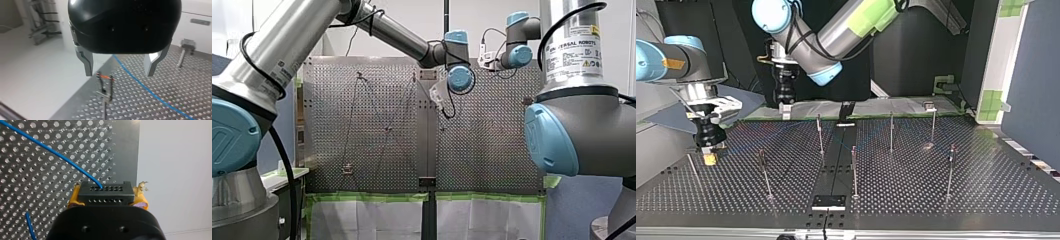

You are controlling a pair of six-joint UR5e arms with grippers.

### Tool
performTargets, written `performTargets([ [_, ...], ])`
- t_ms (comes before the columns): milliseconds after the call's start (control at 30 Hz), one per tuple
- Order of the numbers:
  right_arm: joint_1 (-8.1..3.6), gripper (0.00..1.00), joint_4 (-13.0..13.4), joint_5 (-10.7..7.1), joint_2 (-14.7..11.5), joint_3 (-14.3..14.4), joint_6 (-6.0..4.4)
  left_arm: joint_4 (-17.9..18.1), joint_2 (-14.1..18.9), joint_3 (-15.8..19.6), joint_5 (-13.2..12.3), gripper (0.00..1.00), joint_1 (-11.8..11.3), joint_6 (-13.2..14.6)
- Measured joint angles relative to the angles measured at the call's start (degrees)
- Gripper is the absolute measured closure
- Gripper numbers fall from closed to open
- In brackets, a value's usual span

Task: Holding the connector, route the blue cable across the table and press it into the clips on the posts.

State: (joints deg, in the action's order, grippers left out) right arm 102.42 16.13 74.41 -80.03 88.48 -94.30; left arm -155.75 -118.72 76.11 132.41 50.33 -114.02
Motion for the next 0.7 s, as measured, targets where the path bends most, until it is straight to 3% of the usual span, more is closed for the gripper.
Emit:
performTargets([
  [233, 0.0, 1.0, 0.0, 0.0, 0.0, 0.0, 0.0, 3.4, 3.4, 3.4, 1.3, 0.0, -0.2, -3.1],
  [433, 0.0, 1.0, 0.0, 0.0, 0.0, 0.0, 0.0, 6.3, 6.4, 6.3, 3.9, 0.0, -0.3, -5.8],
  [700, 0.0, 1.0, 0.0, 0.0, 0.0, 0.0, 0.0, 10.3, 8.2, 10.3, 7.8, 0.0, 0.3, -6.7],
])
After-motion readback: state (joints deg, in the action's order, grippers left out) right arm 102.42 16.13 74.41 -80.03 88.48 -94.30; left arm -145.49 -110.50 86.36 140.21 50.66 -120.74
